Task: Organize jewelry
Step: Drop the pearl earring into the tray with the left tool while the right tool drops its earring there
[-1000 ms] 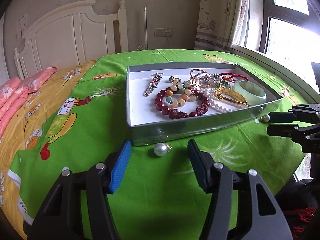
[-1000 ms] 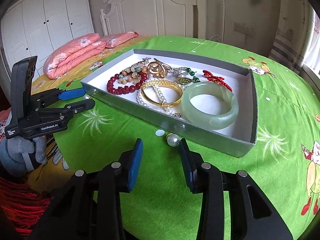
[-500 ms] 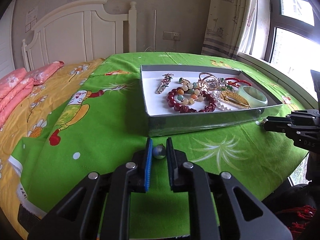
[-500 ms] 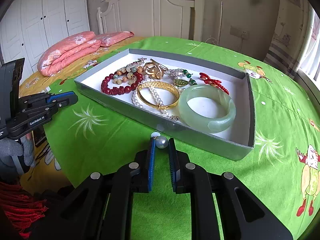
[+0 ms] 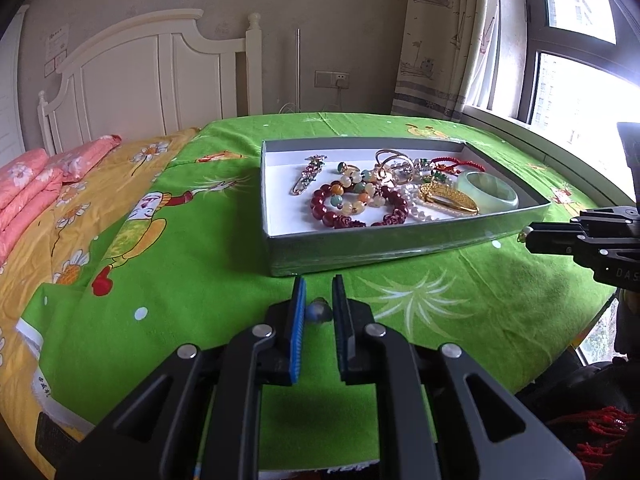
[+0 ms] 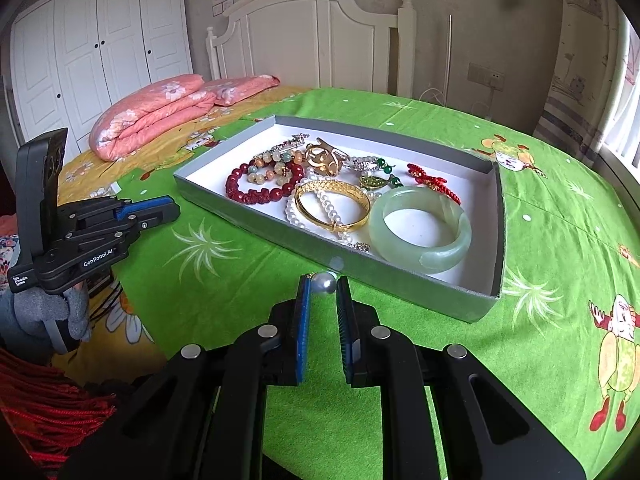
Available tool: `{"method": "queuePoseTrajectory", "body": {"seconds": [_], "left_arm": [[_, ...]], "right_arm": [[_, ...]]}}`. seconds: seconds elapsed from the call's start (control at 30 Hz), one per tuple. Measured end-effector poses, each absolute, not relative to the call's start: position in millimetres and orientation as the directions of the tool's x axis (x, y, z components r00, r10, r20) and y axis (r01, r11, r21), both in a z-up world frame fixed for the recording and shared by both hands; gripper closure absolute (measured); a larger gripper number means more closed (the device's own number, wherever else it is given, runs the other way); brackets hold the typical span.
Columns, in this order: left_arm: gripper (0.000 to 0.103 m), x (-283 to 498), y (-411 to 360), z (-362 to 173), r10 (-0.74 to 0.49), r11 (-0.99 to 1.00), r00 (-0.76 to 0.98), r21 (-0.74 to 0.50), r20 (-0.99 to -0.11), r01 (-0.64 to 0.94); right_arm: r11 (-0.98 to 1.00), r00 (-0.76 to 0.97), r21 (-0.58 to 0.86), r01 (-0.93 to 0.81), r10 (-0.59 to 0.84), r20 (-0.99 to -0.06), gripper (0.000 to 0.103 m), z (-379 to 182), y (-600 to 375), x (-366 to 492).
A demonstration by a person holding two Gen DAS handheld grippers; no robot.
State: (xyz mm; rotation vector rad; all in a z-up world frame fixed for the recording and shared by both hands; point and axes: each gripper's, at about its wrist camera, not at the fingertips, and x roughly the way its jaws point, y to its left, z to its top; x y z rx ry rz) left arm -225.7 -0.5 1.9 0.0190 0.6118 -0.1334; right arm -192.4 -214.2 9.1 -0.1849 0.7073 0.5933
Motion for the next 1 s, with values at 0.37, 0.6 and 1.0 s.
{"method": "queuePoseTrajectory", "body": {"seconds": [0.37, 0.6, 1.0], "left_arm": [[0.09, -174.8, -49.7, 54.9, -0.244, 0.965, 0.819, -0.046, -0.519, 0.259], [0.09, -131.6, -91.2, 50.4, -0.237, 0.96, 0.796, -0.009, -0.558, 0.279], [0.002, -138.6, -70.8, 46.3, -0.125, 0.991, 0.857, -0.016, -0.5, 0.135]], "right_arm": [[0.825, 0.633, 0.018, -0.565, 0.448, -0.631, 0.089, 25.5, -199.6, -159.5], [0.821, 0.612, 0.036, -0.57, 0.454, -0.647, 0.088, 21.8, -187.1, -133.6], [0.879, 0.667, 0.054, -0.474, 0.399, -0.629, 0.044, 21.7, -205.3, -138.4]]}}
